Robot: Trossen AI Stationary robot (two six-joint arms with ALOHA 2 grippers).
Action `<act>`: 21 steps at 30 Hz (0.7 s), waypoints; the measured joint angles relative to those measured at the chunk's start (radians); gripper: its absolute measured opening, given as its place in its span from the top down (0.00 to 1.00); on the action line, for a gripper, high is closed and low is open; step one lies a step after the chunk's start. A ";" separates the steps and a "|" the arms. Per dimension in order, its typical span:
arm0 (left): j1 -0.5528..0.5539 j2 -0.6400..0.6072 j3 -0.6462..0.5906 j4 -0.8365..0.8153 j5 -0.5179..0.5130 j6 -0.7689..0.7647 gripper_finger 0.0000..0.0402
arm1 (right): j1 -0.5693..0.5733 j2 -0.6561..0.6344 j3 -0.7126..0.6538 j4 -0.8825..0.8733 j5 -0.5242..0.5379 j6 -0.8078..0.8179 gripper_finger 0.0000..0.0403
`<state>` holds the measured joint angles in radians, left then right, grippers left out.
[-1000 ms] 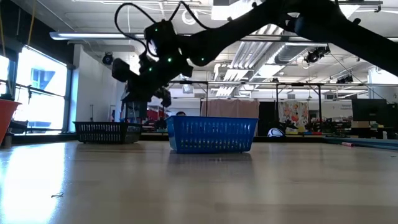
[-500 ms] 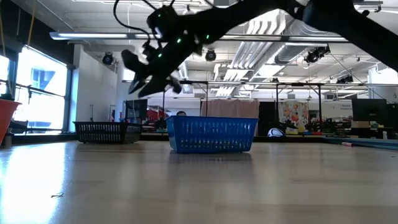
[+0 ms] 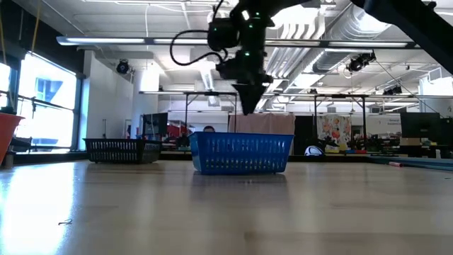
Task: Sort crayons
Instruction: Put the violet crayon into the orange basket
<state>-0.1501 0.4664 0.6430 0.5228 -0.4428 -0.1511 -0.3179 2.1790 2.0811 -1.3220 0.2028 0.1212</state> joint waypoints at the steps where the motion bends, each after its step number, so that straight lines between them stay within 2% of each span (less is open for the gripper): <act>1: 0.000 0.000 0.000 0.001 -0.023 0.017 0.78 | 0.000 0.000 0.000 -0.032 -0.024 -0.093 0.70; 7: 0.000 0.000 0.000 0.007 -0.175 0.075 0.78 | 0.002 0.002 -0.001 0.002 -0.155 -0.711 0.76; 10: 0.000 0.000 0.000 0.007 -0.204 0.058 0.78 | -0.024 0.006 -0.001 0.038 -0.235 -0.895 0.80; 14: 0.000 0.000 0.000 0.006 -0.204 0.050 0.78 | -0.074 0.035 -0.001 0.048 -0.334 -0.957 0.82; 21: 0.000 0.000 0.000 0.006 -0.205 0.049 0.78 | -0.137 0.083 -0.001 0.032 -0.342 -0.886 0.83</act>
<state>-0.1497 0.4664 0.6430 0.5293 -0.6479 -0.1022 -0.4554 2.2616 2.0802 -1.2901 -0.1391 -0.7644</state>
